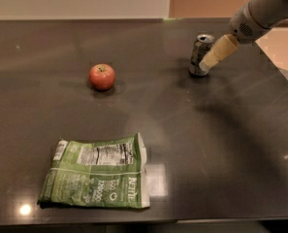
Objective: Move 7up can near green jalapeno chip bag
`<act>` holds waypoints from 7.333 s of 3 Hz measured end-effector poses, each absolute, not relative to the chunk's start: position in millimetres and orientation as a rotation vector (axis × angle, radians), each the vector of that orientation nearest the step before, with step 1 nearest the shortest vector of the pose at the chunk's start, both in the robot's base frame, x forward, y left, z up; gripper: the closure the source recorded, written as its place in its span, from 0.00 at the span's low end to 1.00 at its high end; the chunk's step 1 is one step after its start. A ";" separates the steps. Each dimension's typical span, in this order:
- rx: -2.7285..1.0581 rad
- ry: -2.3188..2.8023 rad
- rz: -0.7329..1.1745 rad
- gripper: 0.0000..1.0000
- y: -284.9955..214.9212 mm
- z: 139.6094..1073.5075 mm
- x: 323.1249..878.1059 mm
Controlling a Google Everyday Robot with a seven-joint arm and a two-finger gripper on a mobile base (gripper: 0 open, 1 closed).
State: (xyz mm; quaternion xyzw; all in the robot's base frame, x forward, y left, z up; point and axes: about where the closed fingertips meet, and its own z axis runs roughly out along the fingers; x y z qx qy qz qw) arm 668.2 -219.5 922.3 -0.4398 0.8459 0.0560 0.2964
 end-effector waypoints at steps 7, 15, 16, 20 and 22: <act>-1.042 2.288 0.245 0.18 -221.5 899.4 713.5; -1.434 1.977 0.498 1.00 -104.2 946.7 571.6; -1.514 1.967 0.515 1.00 -88.4 933.8 549.2; -1.696 1.884 0.542 1.00 -57.3 922.8 477.0; -1.721 1.848 0.588 0.59 -44.7 917.4 450.2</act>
Offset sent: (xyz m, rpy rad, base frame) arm 0.0368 -0.0150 -0.0155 0.0615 0.0734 -0.0877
